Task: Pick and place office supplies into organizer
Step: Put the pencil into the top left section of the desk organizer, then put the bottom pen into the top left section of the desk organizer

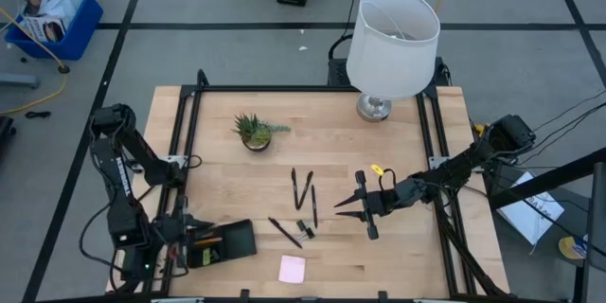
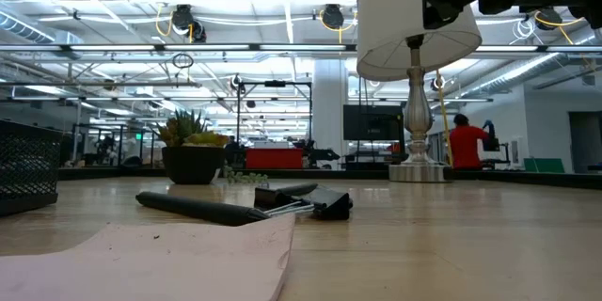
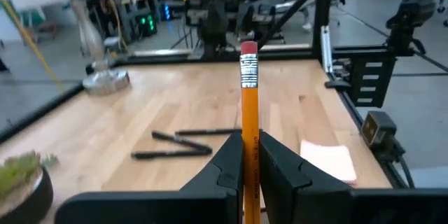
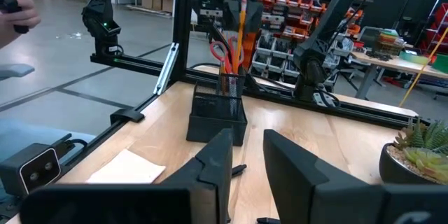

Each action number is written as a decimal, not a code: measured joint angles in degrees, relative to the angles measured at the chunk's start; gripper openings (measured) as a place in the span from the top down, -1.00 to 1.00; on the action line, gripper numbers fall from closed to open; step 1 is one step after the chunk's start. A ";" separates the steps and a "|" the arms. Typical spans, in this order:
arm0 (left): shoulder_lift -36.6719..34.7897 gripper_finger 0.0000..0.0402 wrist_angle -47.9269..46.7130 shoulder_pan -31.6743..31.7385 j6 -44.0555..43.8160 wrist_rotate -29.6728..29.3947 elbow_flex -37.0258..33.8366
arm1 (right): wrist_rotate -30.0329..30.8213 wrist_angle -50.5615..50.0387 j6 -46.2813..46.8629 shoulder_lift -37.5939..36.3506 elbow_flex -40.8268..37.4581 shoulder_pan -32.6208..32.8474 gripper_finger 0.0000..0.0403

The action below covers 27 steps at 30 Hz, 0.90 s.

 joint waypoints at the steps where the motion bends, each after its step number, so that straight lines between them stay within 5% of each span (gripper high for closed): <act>1: 0.00 0.85 -1.20 0.16 -1.94 0.36 -0.26 | 0.00 0.01 0.00 0.00 0.00 0.00 0.63; 10: 0.00 0.76 -1.78 1.35 -12.22 2.54 -2.99 | 0.00 0.17 0.00 0.00 0.00 0.00 0.63; 27: 0.00 -0.22 2.09 1.66 -13.75 3.31 -3.16 | -0.02 -0.11 0.09 0.04 0.02 0.00 0.63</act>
